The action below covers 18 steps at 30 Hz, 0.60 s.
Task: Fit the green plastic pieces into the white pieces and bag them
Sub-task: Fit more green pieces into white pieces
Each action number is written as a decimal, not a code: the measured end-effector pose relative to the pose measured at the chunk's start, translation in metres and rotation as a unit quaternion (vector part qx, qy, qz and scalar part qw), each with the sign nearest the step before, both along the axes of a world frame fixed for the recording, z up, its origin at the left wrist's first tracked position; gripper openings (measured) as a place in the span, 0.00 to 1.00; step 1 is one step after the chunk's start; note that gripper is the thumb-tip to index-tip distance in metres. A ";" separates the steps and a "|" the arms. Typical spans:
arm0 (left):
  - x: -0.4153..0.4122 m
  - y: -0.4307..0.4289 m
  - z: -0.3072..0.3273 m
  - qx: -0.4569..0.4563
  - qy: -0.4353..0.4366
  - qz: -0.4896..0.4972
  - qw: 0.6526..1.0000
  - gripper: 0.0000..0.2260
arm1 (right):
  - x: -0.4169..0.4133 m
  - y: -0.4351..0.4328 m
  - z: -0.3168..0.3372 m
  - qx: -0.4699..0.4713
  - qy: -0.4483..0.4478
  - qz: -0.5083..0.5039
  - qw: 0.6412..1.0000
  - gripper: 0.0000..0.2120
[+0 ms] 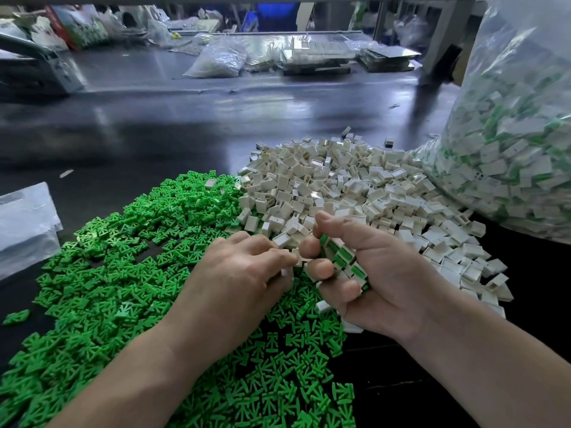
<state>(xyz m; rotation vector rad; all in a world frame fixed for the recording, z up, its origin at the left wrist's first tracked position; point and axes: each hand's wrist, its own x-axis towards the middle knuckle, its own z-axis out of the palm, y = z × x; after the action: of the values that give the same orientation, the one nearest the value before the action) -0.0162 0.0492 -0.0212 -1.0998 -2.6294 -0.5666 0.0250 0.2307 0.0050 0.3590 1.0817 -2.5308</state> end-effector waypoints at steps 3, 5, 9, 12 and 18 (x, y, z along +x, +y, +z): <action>0.002 -0.001 0.001 0.025 -0.011 0.020 0.999 0.14 | 0.001 0.000 -0.001 0.018 0.014 0.016 1.000 0.05; 0.001 -0.002 0.001 0.030 -0.022 0.024 0.999 0.14 | 0.002 0.001 -0.001 0.018 0.022 0.022 0.999 0.05; 0.000 -0.001 -0.001 -0.007 0.027 0.017 0.999 0.12 | 0.001 0.001 -0.001 0.020 0.032 0.034 0.999 0.06; -0.001 0.000 0.002 0.058 0.031 0.056 0.996 0.10 | 0.001 0.002 -0.001 0.034 0.041 0.046 0.998 0.07; 0.013 -0.005 0.016 0.325 -0.108 0.050 0.938 0.08 | 0.005 -0.001 -0.004 0.067 0.041 0.123 0.989 0.10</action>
<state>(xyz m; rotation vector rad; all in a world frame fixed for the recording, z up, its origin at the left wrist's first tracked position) -0.0030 0.0437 -0.0055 -0.7173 -2.3383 -1.4652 0.0296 0.2295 0.0013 0.1467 1.2487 -2.2785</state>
